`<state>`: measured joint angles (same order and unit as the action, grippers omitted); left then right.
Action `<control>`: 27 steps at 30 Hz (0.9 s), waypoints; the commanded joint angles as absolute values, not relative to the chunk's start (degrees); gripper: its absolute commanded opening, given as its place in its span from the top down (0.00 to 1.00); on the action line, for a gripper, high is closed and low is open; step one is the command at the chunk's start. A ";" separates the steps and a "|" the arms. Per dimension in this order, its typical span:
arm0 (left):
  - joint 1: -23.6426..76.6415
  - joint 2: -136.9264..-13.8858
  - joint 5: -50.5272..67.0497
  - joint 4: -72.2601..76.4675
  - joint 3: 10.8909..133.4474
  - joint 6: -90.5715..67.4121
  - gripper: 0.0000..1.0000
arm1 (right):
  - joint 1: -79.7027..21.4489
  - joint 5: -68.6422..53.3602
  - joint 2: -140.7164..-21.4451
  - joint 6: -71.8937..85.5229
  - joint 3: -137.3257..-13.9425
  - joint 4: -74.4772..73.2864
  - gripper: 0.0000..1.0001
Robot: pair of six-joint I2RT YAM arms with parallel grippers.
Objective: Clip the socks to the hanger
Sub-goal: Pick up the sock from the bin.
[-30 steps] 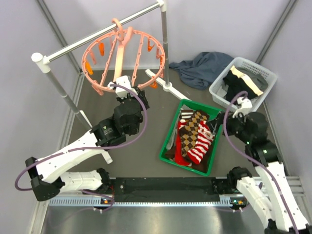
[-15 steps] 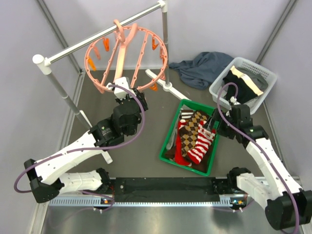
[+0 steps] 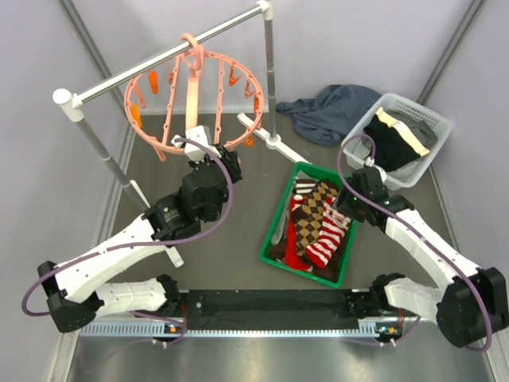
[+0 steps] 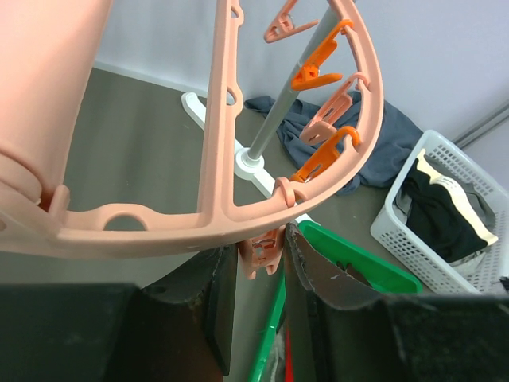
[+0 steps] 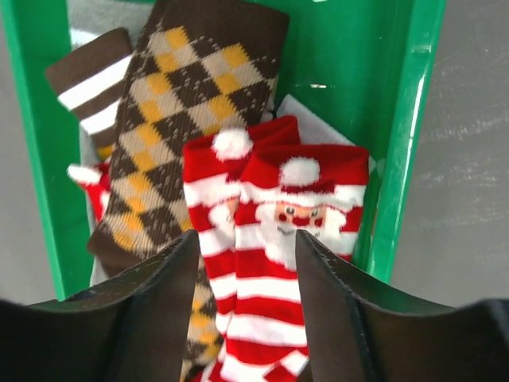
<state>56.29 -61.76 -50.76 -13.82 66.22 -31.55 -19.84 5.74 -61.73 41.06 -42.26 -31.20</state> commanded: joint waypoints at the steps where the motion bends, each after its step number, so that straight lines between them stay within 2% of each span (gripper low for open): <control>1: 56.25 -60.64 -49.04 -15.21 66.88 -32.08 1.00 | -21.88 11.69 -64.24 47.19 -40.34 -24.96 0.51; 8: 56.16 -61.08 -49.40 -15.30 67.06 -30.68 1.00 | -22.68 13.62 -67.06 50.44 -35.78 -19.25 0.57; 20: 56.16 -62.14 -47.55 -17.05 69.16 -29.88 1.00 | -22.68 14.94 -72.59 49.57 -33.05 -9.68 0.57; 27: 56.16 -62.58 -45.97 -20.57 70.05 -30.68 1.00 | -22.76 14.85 -74.00 47.99 -32.96 -8.61 0.70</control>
